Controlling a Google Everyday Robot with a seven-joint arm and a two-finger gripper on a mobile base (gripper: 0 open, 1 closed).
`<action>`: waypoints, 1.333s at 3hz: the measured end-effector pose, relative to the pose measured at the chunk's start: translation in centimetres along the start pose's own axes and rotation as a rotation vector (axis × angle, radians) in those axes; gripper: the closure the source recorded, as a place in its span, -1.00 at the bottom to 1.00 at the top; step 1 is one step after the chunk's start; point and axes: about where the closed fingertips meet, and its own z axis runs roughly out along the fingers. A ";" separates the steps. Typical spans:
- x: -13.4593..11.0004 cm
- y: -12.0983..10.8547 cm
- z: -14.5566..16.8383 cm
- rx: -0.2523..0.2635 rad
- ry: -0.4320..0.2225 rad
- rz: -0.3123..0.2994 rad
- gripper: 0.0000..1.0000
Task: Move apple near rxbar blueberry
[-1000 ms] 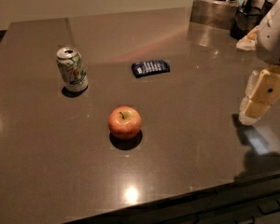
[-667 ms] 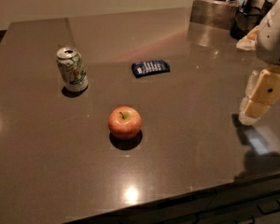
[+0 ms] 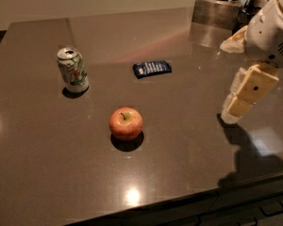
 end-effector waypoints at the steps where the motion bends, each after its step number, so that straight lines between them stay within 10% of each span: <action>1: -3.0 0.8 1.6 -0.028 -0.089 0.000 -1.00; 4: -11.0 5.7 11.0 -0.124 -0.288 -0.022 -1.00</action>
Offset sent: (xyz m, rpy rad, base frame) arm 0.0136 0.1069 -0.0603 0.2102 0.0470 0.0450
